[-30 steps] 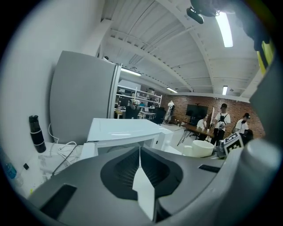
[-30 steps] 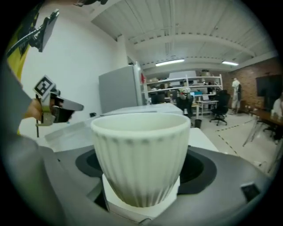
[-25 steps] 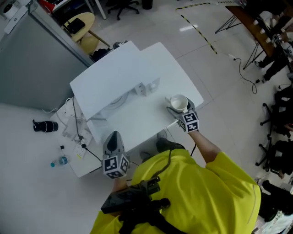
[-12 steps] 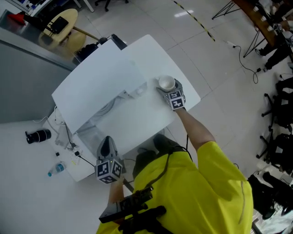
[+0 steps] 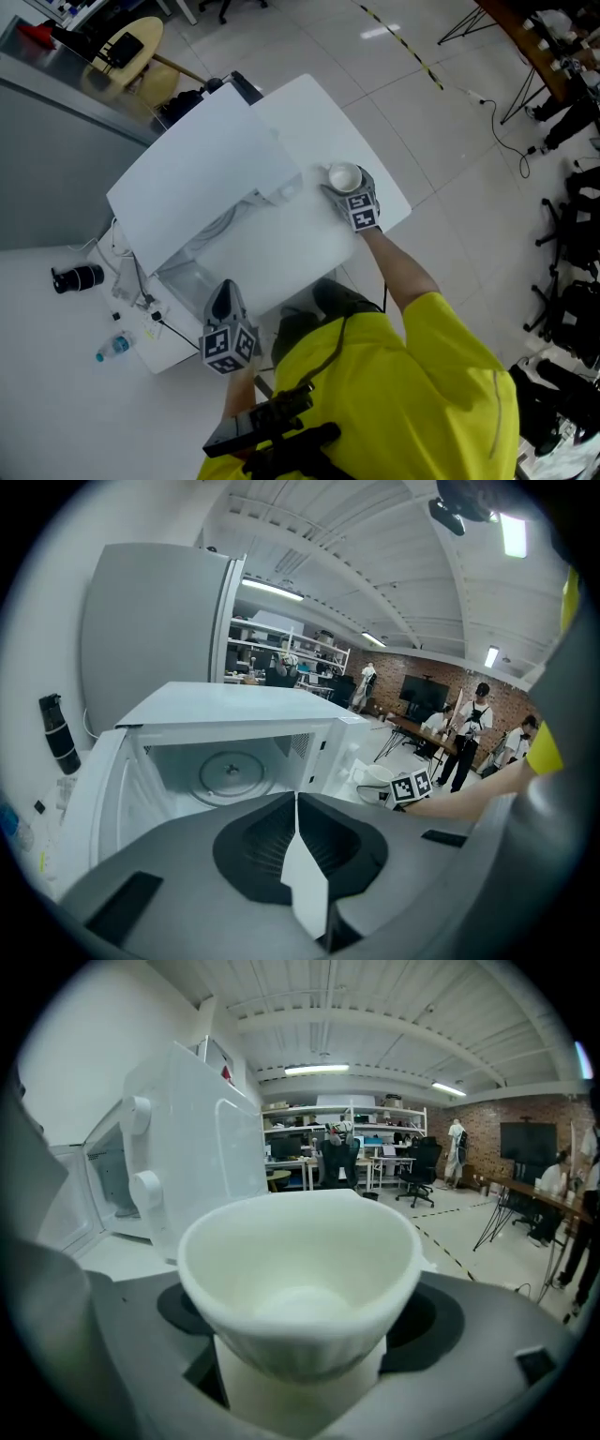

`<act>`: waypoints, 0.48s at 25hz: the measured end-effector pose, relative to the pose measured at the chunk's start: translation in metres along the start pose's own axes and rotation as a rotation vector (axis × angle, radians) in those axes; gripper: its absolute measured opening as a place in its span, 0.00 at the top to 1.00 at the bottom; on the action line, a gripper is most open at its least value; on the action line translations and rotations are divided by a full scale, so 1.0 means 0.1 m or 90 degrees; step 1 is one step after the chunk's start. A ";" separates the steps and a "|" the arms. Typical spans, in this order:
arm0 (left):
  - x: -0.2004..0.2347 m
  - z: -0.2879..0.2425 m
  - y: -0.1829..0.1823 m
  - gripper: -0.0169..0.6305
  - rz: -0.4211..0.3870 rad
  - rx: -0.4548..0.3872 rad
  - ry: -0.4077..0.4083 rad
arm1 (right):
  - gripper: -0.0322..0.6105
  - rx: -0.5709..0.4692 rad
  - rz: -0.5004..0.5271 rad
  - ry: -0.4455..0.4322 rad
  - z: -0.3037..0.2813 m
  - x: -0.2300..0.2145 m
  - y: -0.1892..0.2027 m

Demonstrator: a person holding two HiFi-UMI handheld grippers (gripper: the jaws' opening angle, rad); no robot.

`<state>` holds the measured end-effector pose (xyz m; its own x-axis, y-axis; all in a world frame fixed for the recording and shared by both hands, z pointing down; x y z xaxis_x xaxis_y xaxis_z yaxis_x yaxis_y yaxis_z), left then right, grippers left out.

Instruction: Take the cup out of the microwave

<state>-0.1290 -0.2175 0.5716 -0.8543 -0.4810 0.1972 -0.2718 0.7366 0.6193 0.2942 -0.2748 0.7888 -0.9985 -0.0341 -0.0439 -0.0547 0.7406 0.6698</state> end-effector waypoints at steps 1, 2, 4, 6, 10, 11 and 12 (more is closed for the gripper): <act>-0.03 -0.01 -0.01 0.97 0.003 0.002 0.004 | 0.14 0.006 -0.001 -0.003 0.02 -0.03 0.01; -0.06 -0.02 -0.02 0.97 0.004 0.004 0.006 | 0.10 0.012 -0.003 -0.005 0.04 -0.04 0.03; -0.09 0.00 -0.03 0.97 -0.002 0.002 0.010 | 0.10 0.021 -0.013 -0.011 0.15 -0.04 0.08; -0.08 0.05 -0.01 0.97 -0.003 -0.005 0.012 | 0.10 0.024 -0.032 -0.025 0.38 0.04 0.14; -0.04 0.21 0.05 0.97 0.007 -0.028 0.017 | 0.28 -0.029 -0.061 -0.102 1.31 0.47 0.10; -0.02 0.25 0.08 0.97 0.009 -0.032 0.018 | 0.32 -0.056 -0.063 -0.122 1.59 0.62 0.03; 0.01 0.30 0.11 0.97 0.008 -0.035 0.019 | 0.38 -0.082 -0.063 -0.140 1.84 0.78 -0.05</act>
<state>-0.1460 -0.1955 0.5562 -0.8435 -0.4863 0.2279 -0.2350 0.7159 0.6575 0.2181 -0.1575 0.6460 -0.9629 0.0552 -0.2643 -0.1665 0.6491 0.7423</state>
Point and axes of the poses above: the fingertips, and each gripper's own axes: z backward along the fingers, x to its left, y out of its underside, the point moved 10 cm from there along z, backward along the fingers, and after that the axes turned 15 degrees about x, right-handed, at the moved point
